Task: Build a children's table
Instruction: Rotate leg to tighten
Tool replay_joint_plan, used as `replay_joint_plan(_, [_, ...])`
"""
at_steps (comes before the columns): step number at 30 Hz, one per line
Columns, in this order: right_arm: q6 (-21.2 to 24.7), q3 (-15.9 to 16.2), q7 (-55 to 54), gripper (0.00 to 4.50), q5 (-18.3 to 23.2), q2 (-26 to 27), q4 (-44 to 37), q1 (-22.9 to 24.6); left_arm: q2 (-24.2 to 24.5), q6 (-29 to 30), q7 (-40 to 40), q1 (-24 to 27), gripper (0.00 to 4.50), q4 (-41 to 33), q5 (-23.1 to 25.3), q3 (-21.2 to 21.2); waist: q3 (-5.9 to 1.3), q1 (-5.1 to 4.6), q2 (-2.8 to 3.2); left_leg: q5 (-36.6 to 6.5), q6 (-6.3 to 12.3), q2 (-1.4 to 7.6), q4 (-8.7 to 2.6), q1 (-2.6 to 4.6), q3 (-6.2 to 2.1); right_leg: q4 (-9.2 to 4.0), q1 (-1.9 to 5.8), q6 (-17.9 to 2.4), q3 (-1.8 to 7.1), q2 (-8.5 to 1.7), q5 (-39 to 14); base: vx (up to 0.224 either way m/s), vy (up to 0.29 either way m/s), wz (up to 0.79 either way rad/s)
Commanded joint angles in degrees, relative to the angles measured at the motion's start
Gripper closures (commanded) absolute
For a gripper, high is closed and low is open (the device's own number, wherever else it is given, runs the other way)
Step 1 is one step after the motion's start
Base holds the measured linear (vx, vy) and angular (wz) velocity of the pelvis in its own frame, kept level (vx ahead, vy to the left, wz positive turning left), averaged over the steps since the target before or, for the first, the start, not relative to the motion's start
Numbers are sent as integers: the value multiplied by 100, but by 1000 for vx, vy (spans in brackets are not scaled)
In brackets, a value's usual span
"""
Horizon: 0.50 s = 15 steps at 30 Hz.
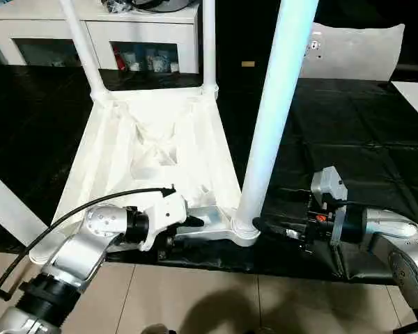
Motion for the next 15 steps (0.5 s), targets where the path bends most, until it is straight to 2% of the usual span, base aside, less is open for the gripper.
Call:
replay_joint_plan(1, [31, 32, 25, 0, -17, -75, -87, -79, 26, 179, 8, -44, 279, 102, 10, 3, -351, 12, -35, -1574, 157, 139, -445, 17, -53, -557, 278, -628, 212, -292, -2707, 0, 0, 0])
replay_joint_plan(3, [28, 38, 23, 0, -19, -74, -84, -80, -7, 251, -3, -49, 309, 109, -40, 20, -350, 8, -34, -1616, 152, 136, -443, 29, -54, -580, 269, -574, 207, -293, -2856, 0, 0, 0])
replay_joint_plan(6, [37, 52, 18, 0, -21, -63, -94, -78, -42, 393, 20, -81, 321, 127, -42, 15, -357, 15, -28, -1600, 157, 139, -442, 38, -56, -582, 263, -567, 207, -288, -2839, 0, 0, 0])
replay_joint_plan(8, [40, 55, 20, 0, -19, -59, -95, -79, -49, 470, 35, -106, 353, 141, -18, 9, -358, 14, -26, -1595, 159, 139, -444, 37, -58, -576, 264, -573, 205, -284, -2805, 0, 0, 0])
replay_joint_plan(11, [39, 56, 19, 0, -17, -54, -93, -79, -43, 526, 20, -117, 363, 133, -15, 6, -360, 17, -26, -1580, 169, 139, -444, 28, -59, -571, 271, -595, 207, -289, -2745, 0, 0, 0])
replay_joint_plan(15, [43, 71, 17, 0, -26, -48, -80, -96, -7, 566, -28, -123, 397, 145, 42, -42, -354, 13, -29, -1608, 169, 132, -444, 26, -61, -590, 271, -548, 201, -292, -2882, 0, 0, 0])
